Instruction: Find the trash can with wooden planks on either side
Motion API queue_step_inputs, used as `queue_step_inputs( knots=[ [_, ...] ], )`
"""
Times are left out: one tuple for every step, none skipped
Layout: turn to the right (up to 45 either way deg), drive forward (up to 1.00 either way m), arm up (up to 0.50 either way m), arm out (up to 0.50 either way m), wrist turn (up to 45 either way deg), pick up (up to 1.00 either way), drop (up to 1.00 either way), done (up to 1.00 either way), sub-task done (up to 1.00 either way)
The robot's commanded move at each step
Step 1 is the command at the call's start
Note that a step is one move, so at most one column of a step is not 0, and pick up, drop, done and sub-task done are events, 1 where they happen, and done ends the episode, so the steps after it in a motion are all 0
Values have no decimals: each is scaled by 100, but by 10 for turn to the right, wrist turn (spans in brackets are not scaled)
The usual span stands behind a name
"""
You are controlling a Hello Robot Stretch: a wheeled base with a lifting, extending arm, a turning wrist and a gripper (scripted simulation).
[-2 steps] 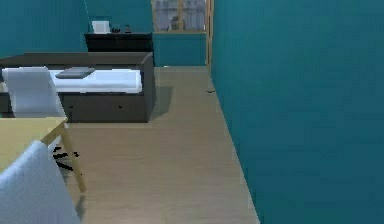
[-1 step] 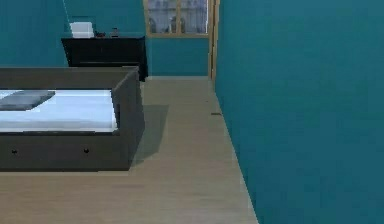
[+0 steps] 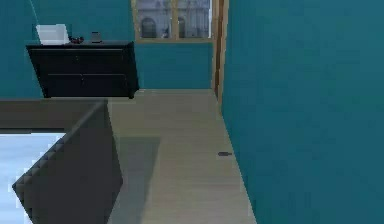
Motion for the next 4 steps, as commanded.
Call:
queue_step_inputs(
  knots=[
    [0, 100, 0, 0, 0, 0, 0, 0, 0],
    [0, 100, 0, 0, 0, 0, 0, 0, 0],
    [-360, 0, 0, 0, 0, 0, 0, 0, 0],
    [0, 5, 0, 0, 0, 0, 0, 0, 0]
  ],
)
